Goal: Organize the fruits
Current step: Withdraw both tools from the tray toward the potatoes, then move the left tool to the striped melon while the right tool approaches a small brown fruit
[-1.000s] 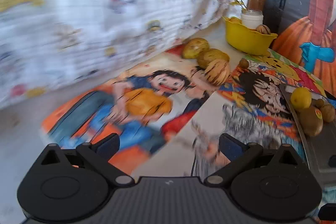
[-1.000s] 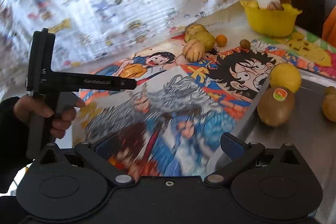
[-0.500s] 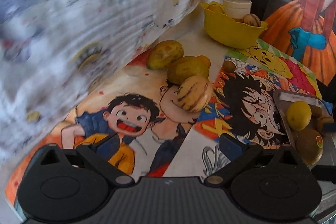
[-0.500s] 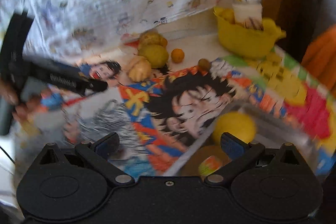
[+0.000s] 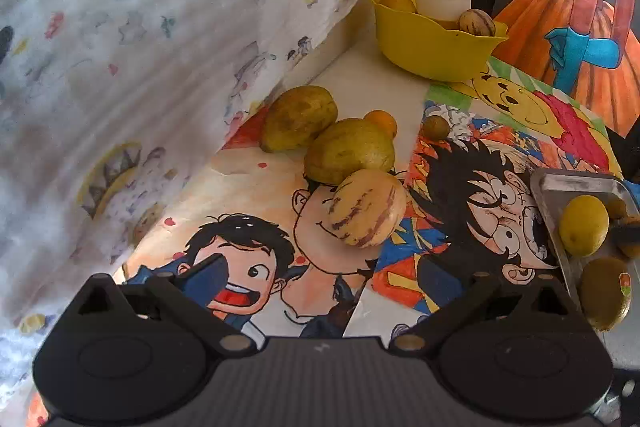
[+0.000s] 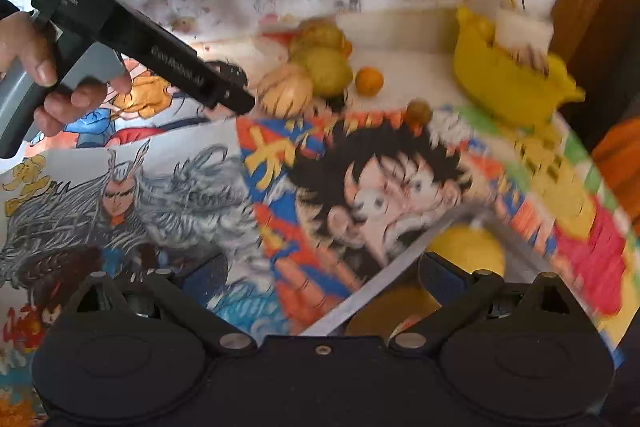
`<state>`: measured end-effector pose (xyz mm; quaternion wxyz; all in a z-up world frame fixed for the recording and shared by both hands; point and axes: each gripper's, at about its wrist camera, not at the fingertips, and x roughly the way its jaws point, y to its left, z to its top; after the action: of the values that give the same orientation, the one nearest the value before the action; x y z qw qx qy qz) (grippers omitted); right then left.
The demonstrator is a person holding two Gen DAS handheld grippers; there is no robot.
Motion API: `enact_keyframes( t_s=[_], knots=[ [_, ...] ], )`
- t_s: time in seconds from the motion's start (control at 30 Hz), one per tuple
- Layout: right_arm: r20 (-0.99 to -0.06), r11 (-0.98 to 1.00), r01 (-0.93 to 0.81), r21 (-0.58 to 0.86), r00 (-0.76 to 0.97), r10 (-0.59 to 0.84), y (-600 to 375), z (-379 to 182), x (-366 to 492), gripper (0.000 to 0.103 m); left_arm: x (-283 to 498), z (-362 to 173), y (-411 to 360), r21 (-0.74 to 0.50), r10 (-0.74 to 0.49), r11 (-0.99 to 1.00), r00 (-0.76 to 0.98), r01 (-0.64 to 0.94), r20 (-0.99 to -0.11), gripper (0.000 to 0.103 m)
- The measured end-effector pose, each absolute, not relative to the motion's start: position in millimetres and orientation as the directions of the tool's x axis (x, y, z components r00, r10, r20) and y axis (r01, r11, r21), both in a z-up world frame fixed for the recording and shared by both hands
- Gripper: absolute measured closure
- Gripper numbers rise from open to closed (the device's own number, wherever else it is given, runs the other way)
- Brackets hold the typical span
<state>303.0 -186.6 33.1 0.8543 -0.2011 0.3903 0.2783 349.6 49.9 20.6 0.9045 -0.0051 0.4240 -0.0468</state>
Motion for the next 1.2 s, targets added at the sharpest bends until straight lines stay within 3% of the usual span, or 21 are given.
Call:
enact_keyframes(
  t_s=[0.3, 0.83, 1.0, 1.2],
  knots=[
    [-0.723, 0.829, -0.558, 0.021, 0.564, 0.398, -223, 47, 264, 0.001, 339, 9, 42, -0.056, -0.101, 0.994, 0.613, 0.093, -0.783, 0.000],
    [-0.721, 0.917, -0.381, 0.115, 0.603, 0.341, -265, 100, 164, 0.001, 310, 32, 15, -0.083, -0.181, 0.976, 0.536, 0.202, -0.824, 0.000],
    [-0.711, 0.925, -0.356, 0.129, 0.617, 0.337, -269, 133, 168, 0.001, 312, 50, 12, -0.112, -0.211, 0.971, 0.532, 0.213, -0.820, 0.000],
    [-0.679, 0.889, -0.453, 0.069, 0.632, 0.375, -256, 158, 222, 0.001, 329, 61, 23, -0.112, -0.186, 0.980, 0.574, 0.162, -0.798, 0.000]
  ],
)
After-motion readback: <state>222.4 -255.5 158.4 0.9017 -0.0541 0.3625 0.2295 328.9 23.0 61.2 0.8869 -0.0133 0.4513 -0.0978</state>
